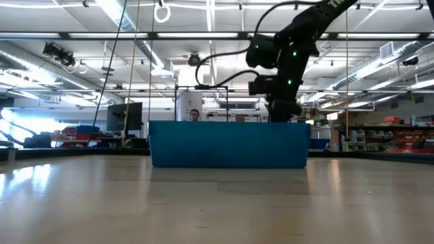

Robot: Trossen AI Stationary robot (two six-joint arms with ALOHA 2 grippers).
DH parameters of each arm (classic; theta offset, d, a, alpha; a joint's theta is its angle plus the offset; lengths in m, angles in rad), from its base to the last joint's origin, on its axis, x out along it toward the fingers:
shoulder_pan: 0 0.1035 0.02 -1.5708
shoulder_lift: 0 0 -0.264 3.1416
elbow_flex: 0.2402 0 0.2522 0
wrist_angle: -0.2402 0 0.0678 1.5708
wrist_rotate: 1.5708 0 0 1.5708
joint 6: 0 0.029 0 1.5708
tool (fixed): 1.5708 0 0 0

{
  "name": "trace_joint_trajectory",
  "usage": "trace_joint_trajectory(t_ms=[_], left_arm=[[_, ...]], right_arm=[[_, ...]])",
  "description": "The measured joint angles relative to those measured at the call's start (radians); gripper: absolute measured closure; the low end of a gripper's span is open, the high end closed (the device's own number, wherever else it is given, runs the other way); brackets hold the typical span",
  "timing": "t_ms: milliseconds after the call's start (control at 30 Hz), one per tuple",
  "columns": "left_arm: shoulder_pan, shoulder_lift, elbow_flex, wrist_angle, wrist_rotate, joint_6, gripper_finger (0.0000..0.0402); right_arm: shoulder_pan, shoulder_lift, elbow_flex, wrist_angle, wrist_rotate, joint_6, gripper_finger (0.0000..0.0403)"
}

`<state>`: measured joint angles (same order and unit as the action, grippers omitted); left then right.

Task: Pick and place USB-C Cables
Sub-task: Move the blue bin from bottom right to the center of the table

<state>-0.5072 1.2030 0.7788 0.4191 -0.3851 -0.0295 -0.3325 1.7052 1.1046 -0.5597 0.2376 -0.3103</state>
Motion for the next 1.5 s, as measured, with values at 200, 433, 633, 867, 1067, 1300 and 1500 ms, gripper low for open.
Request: trace_joint_trajectory(t_ms=[200, 433, 633, 867, 1067, 1300, 1500], left_arm=[[0.000, 0.000, 0.000, 0.002, 0.000, 0.000, 0.0241], [0.000, 0.000, 0.000, 0.002, 0.000, 0.000, 0.0241], [0.000, 0.000, 0.000, 0.002, 0.000, -0.001, 0.0241], [0.000, 0.000, 0.000, 0.002, 0.000, -0.001, 0.0241], [0.000, 0.000, 0.000, 0.002, 0.000, -0.003, 0.0241], [0.000, 0.000, 0.000, -0.002, -0.003, -0.002, 0.0241], [0.004, 0.000, 0.000, -0.042, -0.059, -0.003, 0.0241]], right_arm=[[0.000, 0.030, 0.000, 0.016, -0.004, -0.007, 0.0326], [0.003, 0.000, 0.000, 0.012, -0.005, -0.004, 0.0326], [0.007, -0.003, 0.000, -0.002, -0.030, 0.008, 0.0326], [0.008, -0.003, 0.000, -0.014, -0.031, 0.012, 0.0326], [0.009, -0.003, 0.000, -0.019, -0.034, 0.023, 0.0326], [0.018, -0.006, 0.001, -0.023, 0.010, 0.033, 0.0326], [0.037, -0.033, 0.040, -0.038, 0.044, 0.057, 0.0326]])
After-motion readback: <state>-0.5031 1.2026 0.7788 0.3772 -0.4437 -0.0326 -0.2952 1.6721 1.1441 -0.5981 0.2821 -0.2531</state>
